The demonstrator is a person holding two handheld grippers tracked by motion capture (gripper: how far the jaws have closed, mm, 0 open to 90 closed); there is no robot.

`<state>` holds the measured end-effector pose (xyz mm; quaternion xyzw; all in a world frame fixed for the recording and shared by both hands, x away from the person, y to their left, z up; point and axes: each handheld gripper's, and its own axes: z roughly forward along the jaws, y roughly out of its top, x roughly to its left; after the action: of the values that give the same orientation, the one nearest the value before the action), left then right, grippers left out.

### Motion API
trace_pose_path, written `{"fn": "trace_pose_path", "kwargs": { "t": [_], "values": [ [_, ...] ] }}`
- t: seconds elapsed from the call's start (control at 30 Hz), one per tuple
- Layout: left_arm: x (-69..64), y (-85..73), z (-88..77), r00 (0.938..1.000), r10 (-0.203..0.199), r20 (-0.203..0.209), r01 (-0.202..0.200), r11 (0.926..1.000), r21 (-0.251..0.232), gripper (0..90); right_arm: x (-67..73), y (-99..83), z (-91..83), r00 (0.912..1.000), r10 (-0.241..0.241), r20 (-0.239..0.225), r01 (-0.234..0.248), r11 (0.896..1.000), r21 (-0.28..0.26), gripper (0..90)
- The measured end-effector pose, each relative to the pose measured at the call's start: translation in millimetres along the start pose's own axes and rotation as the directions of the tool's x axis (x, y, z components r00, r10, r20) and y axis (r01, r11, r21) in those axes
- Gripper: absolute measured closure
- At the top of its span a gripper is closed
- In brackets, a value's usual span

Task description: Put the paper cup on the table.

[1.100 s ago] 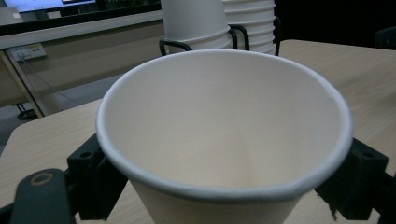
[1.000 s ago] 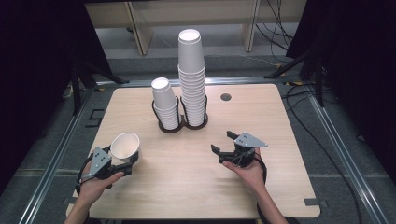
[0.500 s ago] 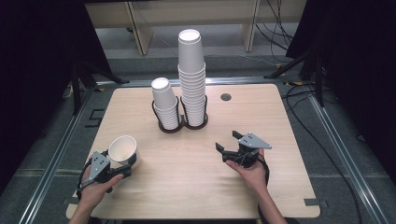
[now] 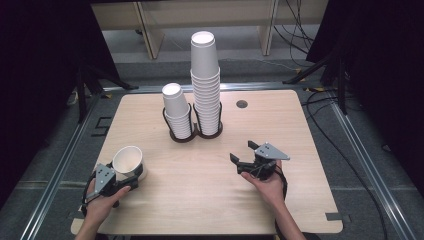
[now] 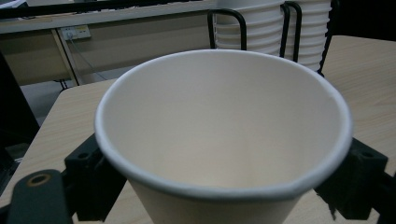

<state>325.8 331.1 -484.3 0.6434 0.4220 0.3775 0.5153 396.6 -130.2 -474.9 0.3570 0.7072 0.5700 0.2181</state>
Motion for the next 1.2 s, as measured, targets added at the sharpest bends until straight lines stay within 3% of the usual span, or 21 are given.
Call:
{"fn": "trace_pose_path", "kwargs": {
  "t": [0.03,0.17,0.2,0.3,0.33,0.37,0.5,0.6,0.7,0.87,0.93,1.03,1.1,1.2],
  "values": [
    [-0.4,-0.9,1.2,1.0,-0.001,-0.006,0.001,1.0,-0.006,13.8,-0.5,0.3,-1.0,0.9998,-0.015,0.016,0.015,1.0,0.009,15.1],
    [0.0,-2.3,0.1,0.9999,-0.004,-0.013,0.005,0.9998,0.021,13.7,0.2,0.5,0.7,0.9997,-0.021,0.011,0.021,1.0,-0.003,15.1],
    [0.3,-3.2,0.4,0.9998,-0.009,-0.016,0.009,0.9999,0.014,13.7,2.2,0.4,0.3,1.0,0.003,0.009,-0.003,1.0,0.005,15.2],
    [1.1,-3.3,-0.5,0.9998,-0.015,-0.016,0.015,0.9997,0.018,13.6,2.3,0.6,0.0,0.9999,0.002,0.011,-0.002,1.0,0.012,15.2],
    [1.4,-4.5,1.2,0.9997,-0.024,-0.006,0.023,0.9997,-0.006,13.6,2.3,0.6,0.0,0.9999,0.002,0.011,-0.002,1.0,0.011,15.2],
    [2.2,-3.6,0.0,0.9997,-0.018,-0.014,0.019,0.9997,0.017,13.5,2.2,0.5,0.3,1.0,0.003,0.006,-0.003,1.0,0.012,15.2],
    [2.7,-4.7,1.7,0.9995,-0.029,-0.008,0.029,0.9996,0.004,13.0,0.0,0.5,2.1,0.9995,-0.03,-0.005,0.03,1.0,0.0,15.2],
    [3.3,-4.9,1.6,0.9993,-0.036,-0.001,0.036,0.9993,0.007,11.8,1.7,0.5,1.6,1.0,-0.007,-0.005,0.007,1.0,0.009,15.2],
    [4.8,-5.3,1.3,0.9991,-0.041,0.002,0.041,0.999,0.015,10.7,1.0,0.8,1.7,0.9997,-0.024,0.008,0.024,1.0,0.005,15.2],
    [4.2,-5.0,2.0,0.9983,-0.048,0.035,0.048,0.9988,-0.004,0.3,2.1,0.7,2.0,1.0,-0.002,0.003,0.002,1.0,0.01,15.2],
    [3.5,-3.4,-0.3,0.9987,-0.044,0.028,0.043,0.999,0.012,0.0,2.7,0.9,1.7,0.9999,0.01,0.004,-0.01,1.0,0.019,15.3],
    [2.9,-4.1,0.9,0.9986,-0.048,0.024,0.048,0.9986,-0.023,0.0,2.2,1.0,2.1,0.9999,-0.009,0.008,0.009,1.0,0.02,15.3],
    [2.9,-3.5,-1.9,0.9988,-0.049,0.011,0.049,0.9988,-0.005,0.0,2.3,0.8,1.6,0.9997,-0.017,0.016,0.016,1.0,0.022,15.3],
    [3.7,-3.0,-2.7,0.9987,-0.051,-0.005,0.051,0.9984,-0.025,0.0,2.3,0.7,1.7,0.9997,-0.018,0.018,0.017,1.0,0.023,15.3]
  ]
}}
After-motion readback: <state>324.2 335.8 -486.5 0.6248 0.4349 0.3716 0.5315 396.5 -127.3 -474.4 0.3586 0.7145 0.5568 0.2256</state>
